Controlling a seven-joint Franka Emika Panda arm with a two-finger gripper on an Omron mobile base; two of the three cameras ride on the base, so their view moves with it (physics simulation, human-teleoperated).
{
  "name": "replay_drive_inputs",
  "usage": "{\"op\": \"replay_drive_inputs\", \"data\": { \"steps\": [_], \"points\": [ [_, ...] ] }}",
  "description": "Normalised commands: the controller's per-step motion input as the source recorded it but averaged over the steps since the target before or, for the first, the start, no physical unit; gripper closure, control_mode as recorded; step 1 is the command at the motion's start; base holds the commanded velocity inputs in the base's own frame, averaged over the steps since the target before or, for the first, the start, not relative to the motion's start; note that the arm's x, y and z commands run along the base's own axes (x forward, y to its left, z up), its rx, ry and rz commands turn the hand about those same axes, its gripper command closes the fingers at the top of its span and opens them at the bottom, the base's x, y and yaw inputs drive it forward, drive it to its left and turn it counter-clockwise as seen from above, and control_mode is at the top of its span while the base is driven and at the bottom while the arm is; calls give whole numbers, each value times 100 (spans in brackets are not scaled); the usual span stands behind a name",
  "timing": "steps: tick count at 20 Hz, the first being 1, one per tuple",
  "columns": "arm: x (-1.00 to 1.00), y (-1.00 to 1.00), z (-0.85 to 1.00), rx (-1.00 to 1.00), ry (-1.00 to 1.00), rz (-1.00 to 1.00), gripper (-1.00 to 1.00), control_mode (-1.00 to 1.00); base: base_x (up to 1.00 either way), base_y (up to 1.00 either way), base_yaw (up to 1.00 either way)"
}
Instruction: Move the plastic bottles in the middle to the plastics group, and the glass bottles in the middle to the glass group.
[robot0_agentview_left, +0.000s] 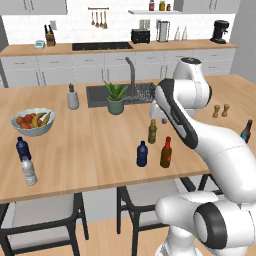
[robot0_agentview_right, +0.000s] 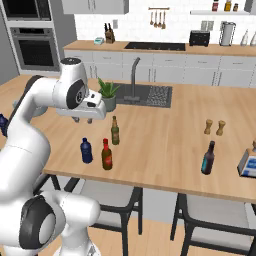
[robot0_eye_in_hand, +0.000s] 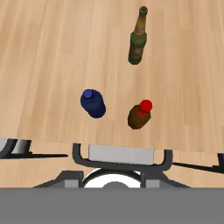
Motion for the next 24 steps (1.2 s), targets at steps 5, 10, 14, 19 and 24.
{"op": "replay_drive_inputs", "data": {
  "steps": [5, 10, 14, 19, 24],
  "points": [
    [-5, -8, -6, 0, 0, 0, -100, -100, 0, 0, 0],
    [-37, -31, -19, 1, 0, 0, -100, -100, 0, 0, 0],
    [-25, -34, -28, 0, -2, 0, -100, -100, 0, 0, 0],
    [9, -22, -52, -7, 0, 0, -100, -100, 0, 0, 0],
    [43, -18, -39, -3, 6, -2, -100, -100, 0, 0, 0]
  ]
}}
